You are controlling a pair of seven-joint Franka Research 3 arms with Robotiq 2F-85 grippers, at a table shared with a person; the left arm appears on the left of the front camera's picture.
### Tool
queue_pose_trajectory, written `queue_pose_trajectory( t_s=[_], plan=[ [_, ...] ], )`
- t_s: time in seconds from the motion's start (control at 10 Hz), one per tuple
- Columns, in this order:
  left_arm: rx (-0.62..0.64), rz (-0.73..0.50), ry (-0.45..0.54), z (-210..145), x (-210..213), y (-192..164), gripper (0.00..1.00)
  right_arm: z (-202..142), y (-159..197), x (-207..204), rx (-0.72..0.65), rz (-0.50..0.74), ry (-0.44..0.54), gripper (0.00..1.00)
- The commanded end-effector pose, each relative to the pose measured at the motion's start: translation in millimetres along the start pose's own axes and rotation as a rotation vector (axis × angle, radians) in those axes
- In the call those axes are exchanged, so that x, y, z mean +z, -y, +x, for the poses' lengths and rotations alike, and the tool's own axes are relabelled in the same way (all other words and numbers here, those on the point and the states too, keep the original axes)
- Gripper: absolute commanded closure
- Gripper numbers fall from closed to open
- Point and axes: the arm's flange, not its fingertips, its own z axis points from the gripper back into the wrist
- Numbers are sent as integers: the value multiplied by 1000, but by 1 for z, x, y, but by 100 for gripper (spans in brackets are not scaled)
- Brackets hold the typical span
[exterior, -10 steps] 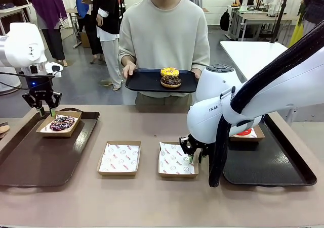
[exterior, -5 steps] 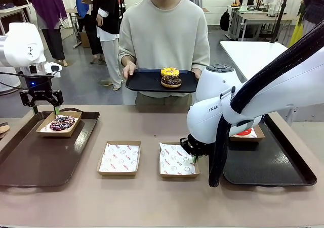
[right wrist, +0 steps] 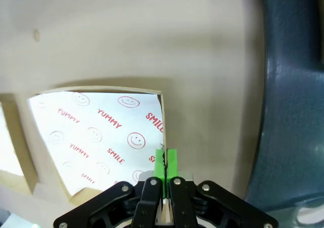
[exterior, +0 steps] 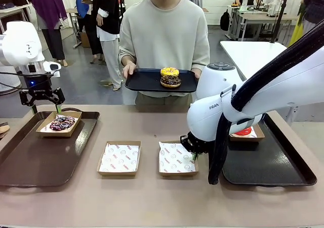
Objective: Individually package the donuts and arrange them on the tray.
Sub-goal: Place the picked Paper togo box on the Handle tray while simultaneously picking up another Paper togo box from the table with the other hand.
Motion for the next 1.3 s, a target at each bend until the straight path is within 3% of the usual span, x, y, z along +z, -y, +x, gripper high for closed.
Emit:
queue_pose_trajectory(
  t_s=[0.0, 0.3, 0.6, 0.8, 1.2],
  plan=[
    [-24, -266, 12, -52, 35, -23, 0, 8, 6, 46, 1, 50, 54, 100],
    [-30, -480, 43, -115, 67, -62, 0, 42, -4, 108, -12, 58, 108, 100],
    [-38, -819, 155, -166, 72, -115, 0, 92, -28, 146, -27, 14, 106, 100],
    [-21, -1001, 210, -186, 59, -147, 0, 124, -42, 153, -36, -2, 106, 100],
    [26, -1149, 216, -206, 31, -197, 0, 183, -48, 139, -84, -17, 49, 100]
  ],
)
